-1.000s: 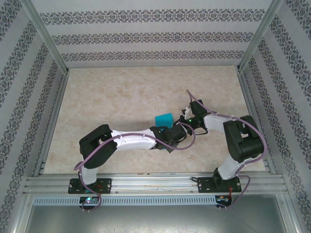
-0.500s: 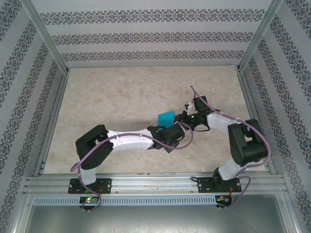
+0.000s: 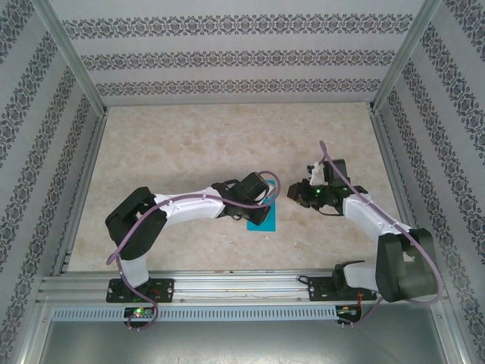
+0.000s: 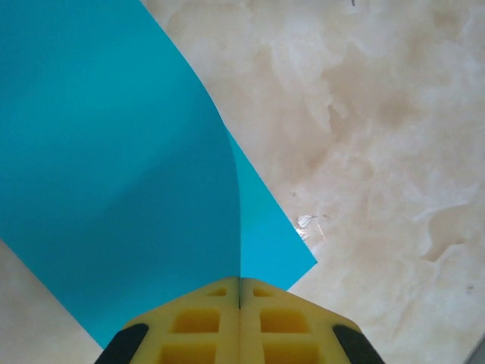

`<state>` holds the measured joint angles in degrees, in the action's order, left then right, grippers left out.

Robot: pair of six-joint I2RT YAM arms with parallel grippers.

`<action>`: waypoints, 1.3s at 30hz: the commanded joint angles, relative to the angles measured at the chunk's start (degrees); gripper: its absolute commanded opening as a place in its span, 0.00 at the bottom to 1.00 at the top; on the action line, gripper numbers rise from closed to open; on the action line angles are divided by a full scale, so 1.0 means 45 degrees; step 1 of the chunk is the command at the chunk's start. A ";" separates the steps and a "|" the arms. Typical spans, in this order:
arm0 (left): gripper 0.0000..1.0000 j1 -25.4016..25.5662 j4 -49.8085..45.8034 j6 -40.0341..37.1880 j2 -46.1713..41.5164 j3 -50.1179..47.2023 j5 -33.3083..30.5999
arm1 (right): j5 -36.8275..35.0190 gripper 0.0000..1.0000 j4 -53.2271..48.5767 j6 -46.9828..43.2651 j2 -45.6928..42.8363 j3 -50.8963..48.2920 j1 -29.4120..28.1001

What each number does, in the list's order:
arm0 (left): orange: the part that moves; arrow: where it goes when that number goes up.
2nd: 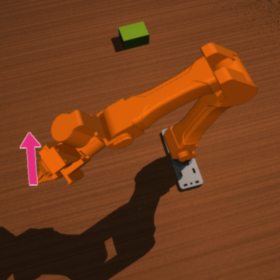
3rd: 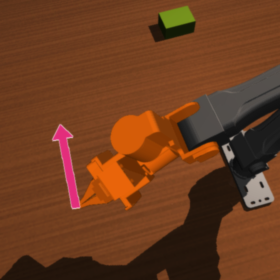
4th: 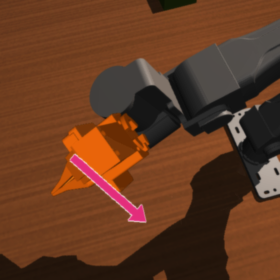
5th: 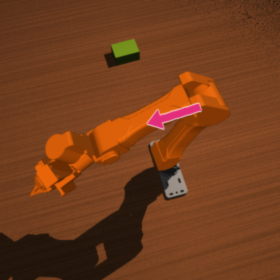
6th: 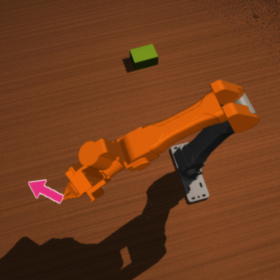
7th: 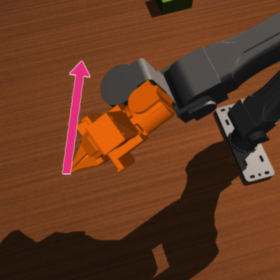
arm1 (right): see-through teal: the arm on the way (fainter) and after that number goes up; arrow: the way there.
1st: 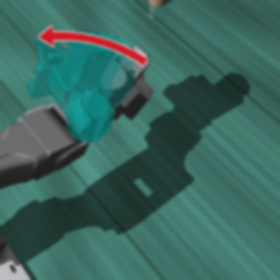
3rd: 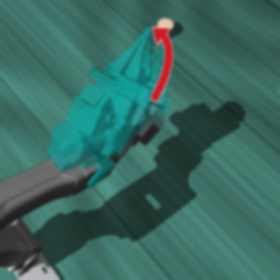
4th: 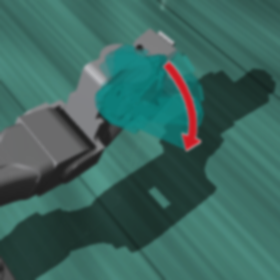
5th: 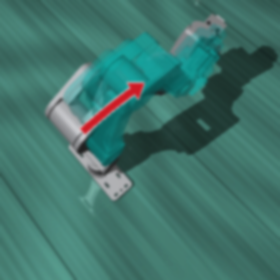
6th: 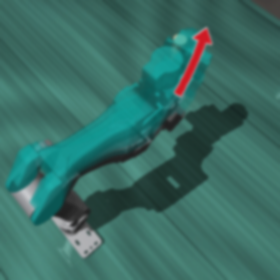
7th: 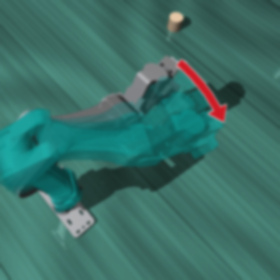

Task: Fold a paper plane with a square sheet of paper (fold left side to right side)
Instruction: Fold the triangle a second time at the center of the table.

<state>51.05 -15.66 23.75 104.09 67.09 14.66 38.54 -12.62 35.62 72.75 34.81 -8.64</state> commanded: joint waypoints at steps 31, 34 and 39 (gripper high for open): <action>0.00 -0.1389 -0.0172 0.0172 0.0369 -0.0359 0.2192 | -0.2421 0.00 0.0801 0.0859 0.2561 -0.1149 -0.3841; 0.00 -0.1611 -0.0171 -0.0194 0.0434 -0.0407 0.2348 | -0.2530 0.00 0.0277 0.0462 0.2695 -0.0829 -0.3802; 0.00 -0.1917 -0.0278 -0.1001 0.0576 -0.0343 0.2504 | -0.2380 0.00 0.0066 0.0115 0.2986 -0.0474 -0.3743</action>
<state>43.51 -14.68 23.24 105.45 66.11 24.67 30.44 -8.60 38.59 84.55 31.75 -25.39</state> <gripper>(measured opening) 0.057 0.057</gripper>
